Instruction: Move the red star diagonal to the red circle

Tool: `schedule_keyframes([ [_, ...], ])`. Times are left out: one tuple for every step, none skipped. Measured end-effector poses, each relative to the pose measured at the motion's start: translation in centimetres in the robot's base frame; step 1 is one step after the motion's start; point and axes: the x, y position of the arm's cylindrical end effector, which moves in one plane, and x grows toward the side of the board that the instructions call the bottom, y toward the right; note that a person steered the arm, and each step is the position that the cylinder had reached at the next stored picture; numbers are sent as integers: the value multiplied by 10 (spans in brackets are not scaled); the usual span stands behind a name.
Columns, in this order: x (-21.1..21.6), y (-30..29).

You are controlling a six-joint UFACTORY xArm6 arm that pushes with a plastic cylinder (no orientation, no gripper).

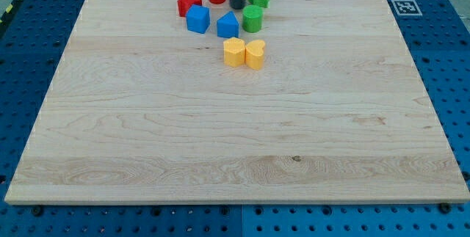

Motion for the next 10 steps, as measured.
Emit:
schedule_keyframes([
  [-25,24],
  [-52,9],
  [-52,-31],
  [-53,-104],
  [-33,-147],
  [12,-133],
  [50,-101],
  [73,-89],
  [54,-105],
  [45,-127],
])
